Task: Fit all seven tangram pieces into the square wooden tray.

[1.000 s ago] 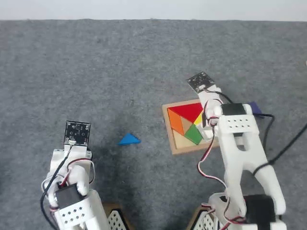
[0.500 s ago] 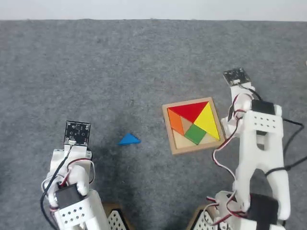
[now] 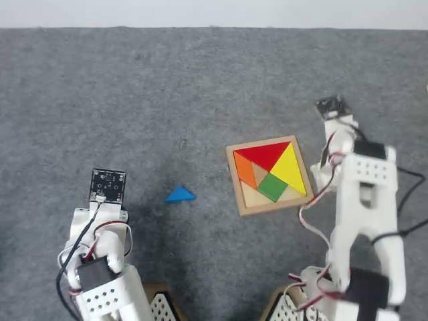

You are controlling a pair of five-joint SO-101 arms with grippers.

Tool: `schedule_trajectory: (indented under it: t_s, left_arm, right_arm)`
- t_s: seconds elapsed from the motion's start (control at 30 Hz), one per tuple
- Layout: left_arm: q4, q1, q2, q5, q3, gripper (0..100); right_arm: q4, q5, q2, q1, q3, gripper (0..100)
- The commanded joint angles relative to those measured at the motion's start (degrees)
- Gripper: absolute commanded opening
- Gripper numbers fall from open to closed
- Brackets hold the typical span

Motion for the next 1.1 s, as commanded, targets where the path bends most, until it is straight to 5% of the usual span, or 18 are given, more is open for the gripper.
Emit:
schedule_trajectory:
  t_s: [0.0,0.33,0.73,1.07]
  left_arm:
    - [-0.53,-0.09,-0.35,-0.26,-0.4,13]
    - [-0.53,-0.09,-0.35,-0.26,-0.4,13]
    - [-0.53,-0.09,-0.35,-0.26,-0.4,13]
    - [-0.62,-0.09,-0.35,-0.18,-0.4,13]
  right_arm:
    - [4.88,3.34,5.58,1.01,-13.63,40.2]
    - [9.98,22.51,25.8,2.86,-36.84,40.2]
    - [4.0,31.65,36.7,10.15,-42.37,40.2]
    - [-0.75,31.47,41.63,8.48,-42.73,40.2]
